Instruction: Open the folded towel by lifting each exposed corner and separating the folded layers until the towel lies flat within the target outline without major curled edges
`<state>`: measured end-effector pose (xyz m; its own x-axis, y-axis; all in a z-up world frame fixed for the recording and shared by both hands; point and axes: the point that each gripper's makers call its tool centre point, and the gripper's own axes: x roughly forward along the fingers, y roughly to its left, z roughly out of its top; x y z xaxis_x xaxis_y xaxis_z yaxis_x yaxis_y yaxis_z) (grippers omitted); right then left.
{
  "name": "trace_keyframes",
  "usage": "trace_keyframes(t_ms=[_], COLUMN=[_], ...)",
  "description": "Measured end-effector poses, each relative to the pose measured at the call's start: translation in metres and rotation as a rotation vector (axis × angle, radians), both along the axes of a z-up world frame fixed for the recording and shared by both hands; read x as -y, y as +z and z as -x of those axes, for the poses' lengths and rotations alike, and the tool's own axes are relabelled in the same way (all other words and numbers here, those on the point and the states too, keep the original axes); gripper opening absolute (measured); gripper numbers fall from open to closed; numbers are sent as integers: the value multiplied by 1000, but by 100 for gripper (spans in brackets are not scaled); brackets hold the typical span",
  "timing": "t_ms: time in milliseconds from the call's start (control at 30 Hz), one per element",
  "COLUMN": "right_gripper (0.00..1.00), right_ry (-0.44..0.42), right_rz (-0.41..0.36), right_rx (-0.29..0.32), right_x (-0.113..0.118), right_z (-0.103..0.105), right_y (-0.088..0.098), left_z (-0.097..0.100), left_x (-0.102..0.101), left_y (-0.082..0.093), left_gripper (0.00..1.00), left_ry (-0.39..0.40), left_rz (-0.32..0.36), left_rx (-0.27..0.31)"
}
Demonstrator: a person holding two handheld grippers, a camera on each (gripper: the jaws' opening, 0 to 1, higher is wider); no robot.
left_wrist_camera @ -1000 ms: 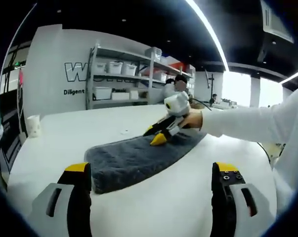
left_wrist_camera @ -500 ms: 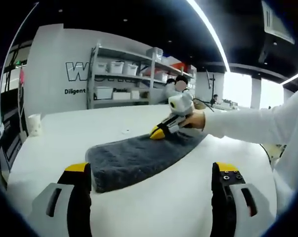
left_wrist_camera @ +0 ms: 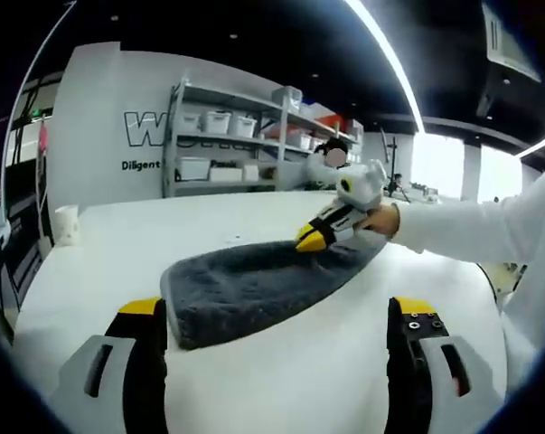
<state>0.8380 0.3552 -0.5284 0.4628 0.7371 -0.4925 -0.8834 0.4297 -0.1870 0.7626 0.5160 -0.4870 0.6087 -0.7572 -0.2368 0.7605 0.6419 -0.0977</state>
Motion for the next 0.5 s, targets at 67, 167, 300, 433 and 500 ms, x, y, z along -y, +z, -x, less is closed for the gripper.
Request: trace_keyframes(t_ms=[67, 167, 300, 433, 500], right_gripper=[0, 0, 0, 0, 0], right_ry=[17, 49, 104, 136, 145], right_rz=[-3, 8, 16, 31, 43], right_rx=[1, 0, -6, -6, -4], right_x=[-3, -8, -14, -16, -17], right_z=[8, 24, 50, 68, 73], right_y=[2, 5, 8, 7, 6], left_z=[-1, -2, -2, -3, -3], left_x=[-1, -1, -1, -2, -2], left_y=[0, 0, 0, 2, 2], left_gripper=[100, 100, 100, 100, 100], left_ry=[2, 5, 10, 17, 18], left_rz=[1, 6, 9, 17, 22], left_rx=[0, -1, -4, -2, 0])
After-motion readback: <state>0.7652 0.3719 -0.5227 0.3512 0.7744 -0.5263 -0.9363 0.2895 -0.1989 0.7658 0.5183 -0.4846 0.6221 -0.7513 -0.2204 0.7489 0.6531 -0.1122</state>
